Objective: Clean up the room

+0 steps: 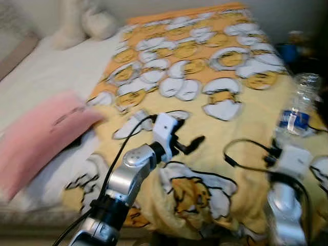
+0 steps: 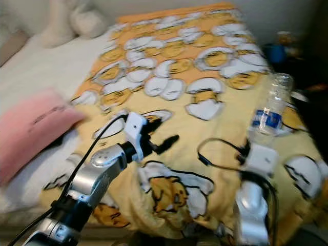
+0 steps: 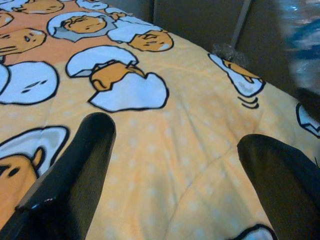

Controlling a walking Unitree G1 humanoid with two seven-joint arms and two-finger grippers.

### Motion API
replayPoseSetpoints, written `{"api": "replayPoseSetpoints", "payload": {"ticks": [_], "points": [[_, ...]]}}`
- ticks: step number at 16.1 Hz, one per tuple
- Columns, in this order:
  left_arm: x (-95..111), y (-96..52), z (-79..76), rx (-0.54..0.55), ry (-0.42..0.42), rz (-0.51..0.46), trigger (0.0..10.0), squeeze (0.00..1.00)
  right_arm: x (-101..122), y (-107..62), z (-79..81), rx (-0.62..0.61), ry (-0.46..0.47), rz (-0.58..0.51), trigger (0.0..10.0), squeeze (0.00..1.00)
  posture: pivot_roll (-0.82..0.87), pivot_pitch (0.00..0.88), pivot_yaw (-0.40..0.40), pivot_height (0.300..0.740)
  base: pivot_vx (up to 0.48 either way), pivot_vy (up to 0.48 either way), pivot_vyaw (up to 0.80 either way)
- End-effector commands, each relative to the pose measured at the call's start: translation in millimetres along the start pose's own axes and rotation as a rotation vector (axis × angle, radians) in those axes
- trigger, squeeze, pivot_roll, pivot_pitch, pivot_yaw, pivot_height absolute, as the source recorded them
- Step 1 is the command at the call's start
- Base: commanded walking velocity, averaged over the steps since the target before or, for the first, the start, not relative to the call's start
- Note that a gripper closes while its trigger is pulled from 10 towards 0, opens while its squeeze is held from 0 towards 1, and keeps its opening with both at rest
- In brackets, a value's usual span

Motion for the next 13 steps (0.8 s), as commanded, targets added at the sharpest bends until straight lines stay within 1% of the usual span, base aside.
{"api": "replayPoseSetpoints", "payload": {"ticks": [1, 3, 4, 5, 6, 7, 8, 9, 11, 12, 13], "points": [[-7.4, -7.5, 16.7, 0.09, -0.029, 0.004, 10.0, 0.0, 24.4, -6.8, 10.5, 0.08, -0.025, -0.085, 0.0, 0.0, -0.34, 0.0, 0.196, 0.73, 0.0, 0.0, 0.0], [-13.6, -14.8, 19.1, 0.125, -0.068, 0.002, 10.0, 0.0, 25.4, -17.7, 8.2, 0.132, -0.054, -0.071, 0.0, 0.0, -0.34, 0.0, 0.185, 0.73, 0.0, 0.0, 0.0], [-20.4, -20.8, 19.5, 0.15, -0.104, 0.003, 10.0, 0.0, 25.2, -24.1, 8.3, 0.184, -0.09, -0.046, 0.0, 0.0, -0.33, 0.0, 0.169, 0.73, 0.0, 0.0, 0.0], [-22.3, -22.1, 18.6, 0.158, -0.108, 0.0, 10.0, 0.0, 26.3, -23.8, 8.2, 0.205, -0.1, -0.034, 0.0, 0.0, -0.33, 0.0, 0.146, 0.73, 0.0, 0.0, 0.0], [-23.8, -21.3, 17.6, 0.175, -0.112, -0.013, 10.0, 0.0, 30.9, -20.7, 7.2, 0.228, -0.111, -0.02, 0.0, 0.0, -0.33, 0.0, 0.117, 0.73, 0.0, 0.0, 0.0], [-25.7, -20.5, 18.6, 0.199, -0.099, -0.018, 10.0, 0.0, 34.6, -15.9, 6.2, 0.244, -0.122, -0.013, 0.0, 0.0, -0.31, 0.0, 0.085, 0.73, 0.0, 0.0, 0.0], [-26.2, -22.7, 20.6, 0.222, -0.083, -0.02, 10.0, 0.0, 35.7, -10.3, 7.8, 0.27, -0.133, -0.009, 0.0, 0.0, -0.27, 0.0, 0.05, 0.73, 0.0, 0.0, 0.0], [-24.9, -28.1, 23.6, 0.261, -0.056, -0.025, 10.0, 0.0, 35.5, 0.7, 9.7, 0.302, -0.131, 0.009, 0.0, 0.0, -0.24, 0.0, 0.03, 0.73, 0.0, 0.0, 0.0], [-23.8, -36.3, 24.3, 0.288, -0.006, -0.019, 10.0, 0.0, 29.6, 15.1, 13.7, 0.324, -0.112, 0.051, 0.0, 0.0, -0.18, 0.0, 0.004, 0.73, 0.0, 0.0, 0.0], [-23.1, -38.0, 24.7, 0.294, 0.008, -0.02, 10.0, 0.0, 27.8, 18.6, 17.3, 0.329, -0.103, 0.063, 0.0, 0.0, -0.17, 0.0, 0.0, 0.73, 0.0, 0.0, 0.0], [-22.3, -39.4, 27.6, 0.312, 0.027, -0.019, 10.0, 0.0, 25.9, 22.0, 24.8, 0.339, -0.088, 0.073, 0.0, 0.0, -0.15, 0.0, 0.0, 0.73, 0.0, 0.0, 0.0]]}}
Point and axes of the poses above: a point about 5 cm out from each wrist's last joint towards the gripper, its own y axis pointing out of the wrist towards the gripper, its own x axis along the axis of the wrist's last joint, z = x × y, the point moved 5 cm from there along y, pointing out of the wrist towards the gripper, and after that the axes turned 9 degrees about y, right-handed, at the moved point
